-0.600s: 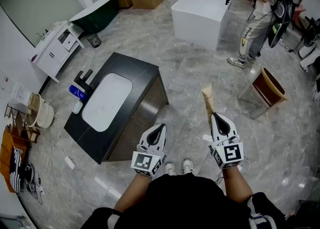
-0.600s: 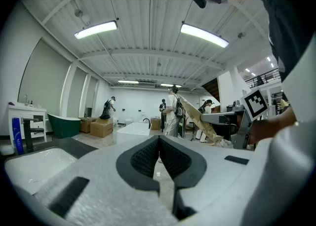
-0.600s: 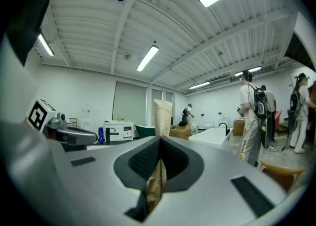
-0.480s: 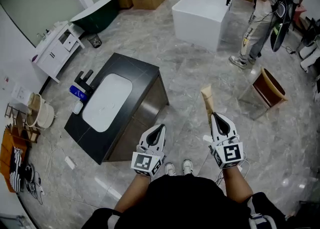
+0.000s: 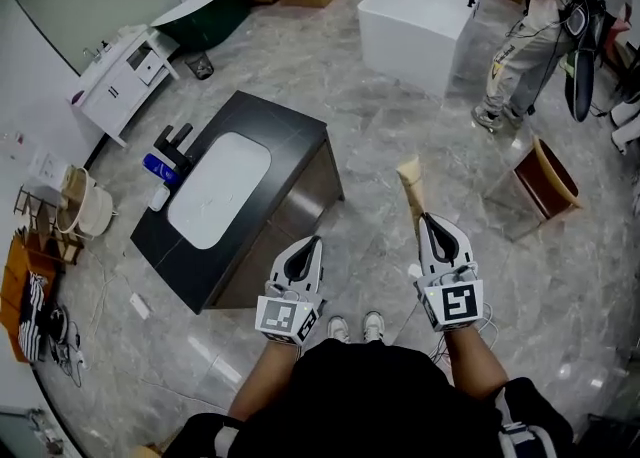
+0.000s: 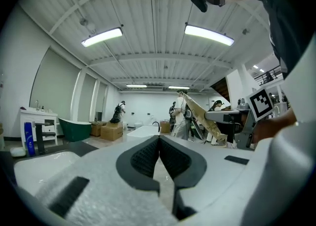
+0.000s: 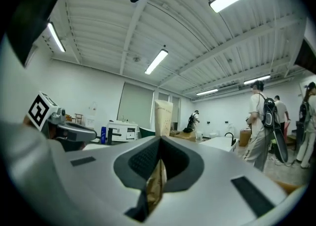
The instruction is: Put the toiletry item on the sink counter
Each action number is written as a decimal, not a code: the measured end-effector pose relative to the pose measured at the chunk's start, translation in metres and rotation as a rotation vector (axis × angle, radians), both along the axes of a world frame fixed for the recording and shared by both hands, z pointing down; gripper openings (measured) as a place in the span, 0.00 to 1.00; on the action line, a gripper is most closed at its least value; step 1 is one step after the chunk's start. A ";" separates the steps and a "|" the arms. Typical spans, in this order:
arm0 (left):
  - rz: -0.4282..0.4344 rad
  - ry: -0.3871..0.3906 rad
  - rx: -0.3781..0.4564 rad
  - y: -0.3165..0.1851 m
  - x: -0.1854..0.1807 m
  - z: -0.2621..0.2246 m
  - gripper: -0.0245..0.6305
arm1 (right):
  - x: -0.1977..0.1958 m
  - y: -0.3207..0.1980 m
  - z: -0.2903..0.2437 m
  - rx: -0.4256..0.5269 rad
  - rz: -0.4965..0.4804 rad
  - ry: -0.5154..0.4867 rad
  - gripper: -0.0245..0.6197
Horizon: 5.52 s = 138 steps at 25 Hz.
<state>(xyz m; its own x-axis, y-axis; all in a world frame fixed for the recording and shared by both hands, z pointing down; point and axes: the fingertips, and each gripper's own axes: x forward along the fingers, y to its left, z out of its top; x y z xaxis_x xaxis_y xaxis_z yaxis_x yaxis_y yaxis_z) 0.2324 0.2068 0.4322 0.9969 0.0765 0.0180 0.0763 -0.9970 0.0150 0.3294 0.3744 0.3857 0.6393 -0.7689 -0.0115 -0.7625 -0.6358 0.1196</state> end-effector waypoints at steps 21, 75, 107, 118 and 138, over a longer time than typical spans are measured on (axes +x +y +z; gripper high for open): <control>-0.405 -0.003 0.002 -0.216 -0.134 0.004 0.05 | -0.085 -0.278 -0.006 -0.042 -0.400 0.016 0.05; -1.002 -0.078 -0.046 -0.486 -0.406 0.047 0.05 | -0.316 -0.692 0.135 -0.244 -0.938 -0.244 0.05; -1.146 -0.145 -0.104 -0.490 -0.437 0.079 0.05 | -0.335 -0.731 0.336 -0.852 -0.970 -0.253 0.19; -1.128 -0.129 -0.096 -0.494 -0.429 0.074 0.05 | -0.342 -0.729 0.262 -0.641 -1.029 -0.272 0.33; -1.003 -0.053 -0.033 -0.502 -0.364 0.029 0.05 | -0.317 -0.686 0.062 -0.196 -1.099 -0.078 0.04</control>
